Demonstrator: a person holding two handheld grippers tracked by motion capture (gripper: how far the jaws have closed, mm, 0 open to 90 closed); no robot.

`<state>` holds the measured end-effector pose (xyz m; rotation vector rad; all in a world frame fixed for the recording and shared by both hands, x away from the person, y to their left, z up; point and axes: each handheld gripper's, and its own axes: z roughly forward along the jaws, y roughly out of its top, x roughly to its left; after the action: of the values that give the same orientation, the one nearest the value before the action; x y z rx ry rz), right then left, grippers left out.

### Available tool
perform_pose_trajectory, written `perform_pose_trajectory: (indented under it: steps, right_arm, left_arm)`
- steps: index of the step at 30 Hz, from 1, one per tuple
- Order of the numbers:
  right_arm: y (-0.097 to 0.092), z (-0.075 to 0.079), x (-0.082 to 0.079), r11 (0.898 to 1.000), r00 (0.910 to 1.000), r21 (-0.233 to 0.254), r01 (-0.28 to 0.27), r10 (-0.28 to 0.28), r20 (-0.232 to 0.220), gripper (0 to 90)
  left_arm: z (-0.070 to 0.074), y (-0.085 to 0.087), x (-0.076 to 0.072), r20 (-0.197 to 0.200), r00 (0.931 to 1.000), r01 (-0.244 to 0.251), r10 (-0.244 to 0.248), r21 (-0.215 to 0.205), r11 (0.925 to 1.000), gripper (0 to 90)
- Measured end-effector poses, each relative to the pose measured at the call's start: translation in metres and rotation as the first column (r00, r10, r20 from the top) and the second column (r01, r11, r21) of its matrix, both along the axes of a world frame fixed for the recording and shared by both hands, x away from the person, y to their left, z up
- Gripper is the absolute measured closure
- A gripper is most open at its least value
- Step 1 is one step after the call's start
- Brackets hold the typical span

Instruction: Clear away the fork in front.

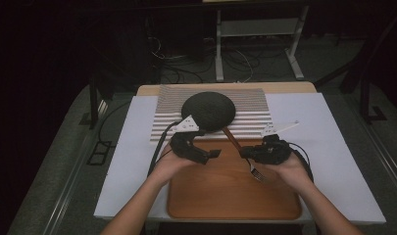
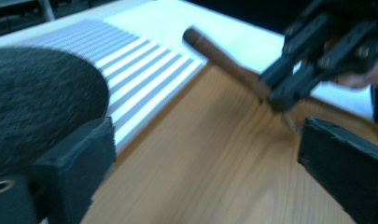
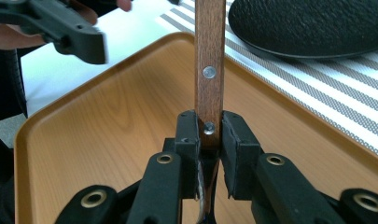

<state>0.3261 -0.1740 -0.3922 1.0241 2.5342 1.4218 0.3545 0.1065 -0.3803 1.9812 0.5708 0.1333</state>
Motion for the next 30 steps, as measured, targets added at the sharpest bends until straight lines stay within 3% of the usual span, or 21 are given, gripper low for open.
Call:
perform_pose_trajectory:
  steps: [5, 9, 12, 16, 22, 30]
  right_arm:
    - [0.003, 0.001, -0.002, 1.000, 0.9998, 0.008, -0.008, 0.008, 0.019, 76.8]
    - [0.008, 0.001, -0.002, 1.000, 0.9996, 0.016, -0.020, 0.019, 0.021, 76.8]
    - [0.013, 0.001, -0.004, 1.000, 0.9993, 0.014, -0.023, 0.023, 0.031, 76.8]
    - [0.018, 0.005, -0.006, 0.999, 0.9982, 0.028, -0.035, 0.033, 0.049, 76.8]
    - [0.025, 0.007, -0.006, 0.999, 0.9965, 0.029, -0.043, 0.041, 0.073, 76.8]
    - [0.031, 0.010, -0.007, 0.999, 0.9942, 0.019, -0.037, 0.035, 0.102, 77.0]
  left_arm:
    - [0.004, -0.015, -0.002, 0.000, 1.0000, -0.001, 0.001, -0.034, 0.9994, 7.9]
    - [0.005, -0.018, -0.004, 0.005, 0.9992, -0.039, 0.039, -0.047, 0.9981, 18.4]
    - [0.003, -0.017, -0.004, -0.029, 0.9982, -0.054, 0.052, -0.084, 0.9950, 28.5]
    - [0.001, -0.018, -0.006, -0.059, 0.9975, -0.044, 0.038, -0.092, 0.9948, 40.6]
    - [0.003, -0.016, -0.005, -0.097, 0.9952, -0.031, 0.015, -0.160, 0.9867, 57.9]
    - [0.004, -0.016, -0.007, -0.100, 0.9950, -0.018, 0.001, -0.177, 0.9840, 68.8]
